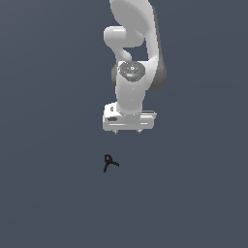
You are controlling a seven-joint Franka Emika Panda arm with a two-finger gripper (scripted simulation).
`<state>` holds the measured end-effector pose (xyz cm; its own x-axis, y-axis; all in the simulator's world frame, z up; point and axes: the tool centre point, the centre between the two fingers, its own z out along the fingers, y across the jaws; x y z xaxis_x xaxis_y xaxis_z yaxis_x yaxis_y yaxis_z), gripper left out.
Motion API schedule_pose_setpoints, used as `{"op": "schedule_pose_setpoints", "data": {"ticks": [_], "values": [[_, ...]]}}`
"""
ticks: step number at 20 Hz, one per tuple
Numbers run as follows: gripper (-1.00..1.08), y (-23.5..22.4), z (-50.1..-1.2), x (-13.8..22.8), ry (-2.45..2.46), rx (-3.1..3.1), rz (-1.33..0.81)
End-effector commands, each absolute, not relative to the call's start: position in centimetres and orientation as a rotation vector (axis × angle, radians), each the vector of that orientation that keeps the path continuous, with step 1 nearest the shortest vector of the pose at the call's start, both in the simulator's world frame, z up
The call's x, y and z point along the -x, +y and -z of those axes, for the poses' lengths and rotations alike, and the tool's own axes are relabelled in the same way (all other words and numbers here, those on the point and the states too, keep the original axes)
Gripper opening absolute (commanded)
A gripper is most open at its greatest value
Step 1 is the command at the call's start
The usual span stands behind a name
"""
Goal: Pick up the object and move it to a goal position.
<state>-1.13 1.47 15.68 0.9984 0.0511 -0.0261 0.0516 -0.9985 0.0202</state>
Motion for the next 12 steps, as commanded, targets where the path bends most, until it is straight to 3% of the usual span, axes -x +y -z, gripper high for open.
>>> {"op": "schedule_pose_setpoints", "data": {"ticks": [1, 12], "values": [[1.00, 1.5, -15.7, 1.1, 0.080, -3.119, 0.040], [1.00, 1.2, -17.3, 0.5, 0.038, -3.128, 0.009]]}}
